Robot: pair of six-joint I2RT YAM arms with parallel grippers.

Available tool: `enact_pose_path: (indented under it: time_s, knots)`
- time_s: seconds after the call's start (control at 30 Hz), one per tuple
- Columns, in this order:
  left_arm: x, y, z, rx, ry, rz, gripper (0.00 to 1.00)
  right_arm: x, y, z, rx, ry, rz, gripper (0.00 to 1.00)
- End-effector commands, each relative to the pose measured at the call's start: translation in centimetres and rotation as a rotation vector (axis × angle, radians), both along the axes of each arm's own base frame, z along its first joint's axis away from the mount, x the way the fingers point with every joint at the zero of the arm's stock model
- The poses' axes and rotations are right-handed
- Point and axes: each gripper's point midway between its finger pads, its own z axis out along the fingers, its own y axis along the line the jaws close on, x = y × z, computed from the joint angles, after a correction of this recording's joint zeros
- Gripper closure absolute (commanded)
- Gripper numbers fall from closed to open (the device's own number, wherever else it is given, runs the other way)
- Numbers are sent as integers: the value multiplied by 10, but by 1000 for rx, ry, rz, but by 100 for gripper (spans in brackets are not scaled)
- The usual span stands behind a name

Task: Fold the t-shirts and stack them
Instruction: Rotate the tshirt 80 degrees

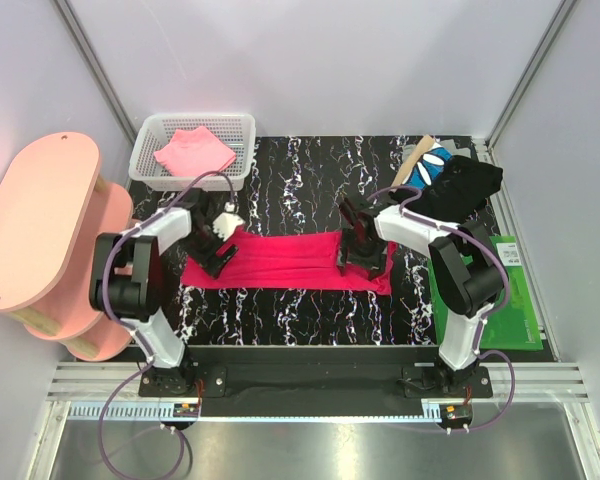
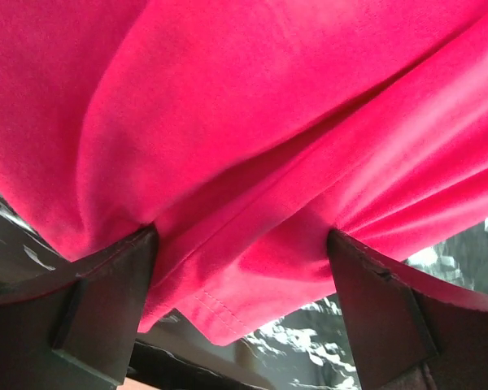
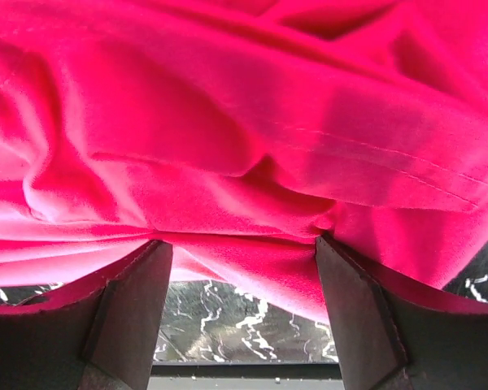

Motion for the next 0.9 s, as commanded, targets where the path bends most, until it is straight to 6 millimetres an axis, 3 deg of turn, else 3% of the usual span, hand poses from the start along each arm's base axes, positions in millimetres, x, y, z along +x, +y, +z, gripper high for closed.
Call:
enact_pose_path:
  time_s: [0.0,0.1,0.23,0.33,0.43,0.57,0.67,0.8,0.87]
  knots:
    - [-37,27,-8,52,45,-30,11,28,-22,-9,-85,-51,13,22]
    - [-54,27,-8,42,45,-26,11,40,-25,-2,-114,-73,36,22]
    - [-60,22,0,15,19,-16,12,57,-19,14,-87,-99,50,23]
    - [-51,19,18,-2,-28,-5,11,74,-14,32,-76,-148,66,22]
    - [-37,5,51,-70,-89,3,11,101,-20,47,-77,-192,51,21]
    - [-27,-20,93,-162,-124,6,11,146,-38,41,-88,-191,-9,23]
    - [-31,-33,113,-198,-152,-20,11,167,-38,34,-84,-178,-15,24]
    - [-32,-42,134,-227,-204,-42,10,171,-31,31,-65,-139,-17,27]
    - [-30,-43,137,-224,-219,-48,10,174,-39,48,-100,-183,-46,28]
